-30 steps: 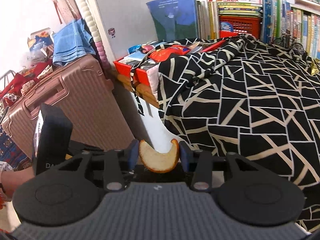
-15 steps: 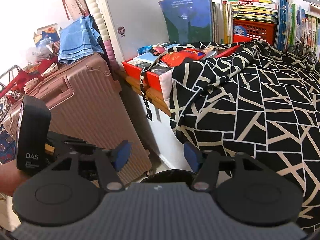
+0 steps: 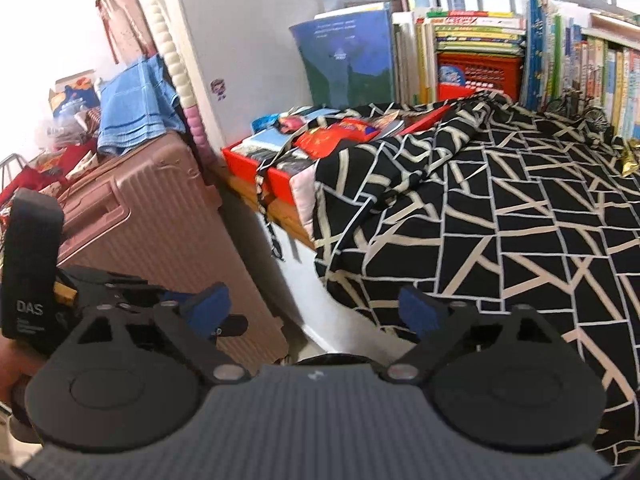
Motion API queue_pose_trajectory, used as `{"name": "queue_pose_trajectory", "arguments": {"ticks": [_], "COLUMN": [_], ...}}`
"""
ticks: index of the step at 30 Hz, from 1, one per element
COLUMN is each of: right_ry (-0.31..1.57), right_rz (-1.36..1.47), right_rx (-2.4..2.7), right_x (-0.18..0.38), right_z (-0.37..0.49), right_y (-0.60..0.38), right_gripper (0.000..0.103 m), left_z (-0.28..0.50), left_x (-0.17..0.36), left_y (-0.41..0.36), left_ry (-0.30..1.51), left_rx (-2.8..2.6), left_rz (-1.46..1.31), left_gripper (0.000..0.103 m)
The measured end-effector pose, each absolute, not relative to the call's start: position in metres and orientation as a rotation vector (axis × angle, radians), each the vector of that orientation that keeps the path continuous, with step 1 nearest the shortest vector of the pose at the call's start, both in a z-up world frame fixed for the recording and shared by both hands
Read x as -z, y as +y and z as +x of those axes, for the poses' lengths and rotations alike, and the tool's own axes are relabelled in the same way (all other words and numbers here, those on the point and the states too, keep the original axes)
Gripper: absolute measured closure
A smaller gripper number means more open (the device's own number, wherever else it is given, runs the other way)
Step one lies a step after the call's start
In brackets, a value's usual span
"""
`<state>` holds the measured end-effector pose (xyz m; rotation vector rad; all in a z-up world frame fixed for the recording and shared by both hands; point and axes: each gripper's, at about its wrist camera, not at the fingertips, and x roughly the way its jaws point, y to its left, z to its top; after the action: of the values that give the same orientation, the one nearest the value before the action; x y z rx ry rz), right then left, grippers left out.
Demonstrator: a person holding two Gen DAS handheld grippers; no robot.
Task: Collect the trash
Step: 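Swing both open tools back toward the bed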
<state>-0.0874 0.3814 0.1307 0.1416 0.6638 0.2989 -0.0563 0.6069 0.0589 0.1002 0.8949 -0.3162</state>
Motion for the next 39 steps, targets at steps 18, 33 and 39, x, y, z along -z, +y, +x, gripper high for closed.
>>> {"name": "queue_pose_trajectory", "arguments": {"ticks": [18, 33, 39], "right_ry": [0.578, 0.374, 0.295], "right_rz": [0.061, 0.144, 0.108], "right_rx": [-0.098, 0.03, 0.124], "right_x": [-0.191, -0.33, -0.372], "right_z": [-0.116, -0.129, -0.126], "right_y": [0.344, 0.232, 0.188], "right_gripper": [0.0, 0.0, 0.0], "left_z": [-0.049, -0.039, -0.034], "left_x": [-0.139, -0.289, -0.343], "left_y": [0.56, 0.467, 0.409], "left_ry": [0.847, 0.583, 0.461], "left_rx": [0.533, 0.827, 0.912], "left_rz": [0.122, 0.245, 0.282], "left_gripper": [0.005, 0.001, 0.0]}}
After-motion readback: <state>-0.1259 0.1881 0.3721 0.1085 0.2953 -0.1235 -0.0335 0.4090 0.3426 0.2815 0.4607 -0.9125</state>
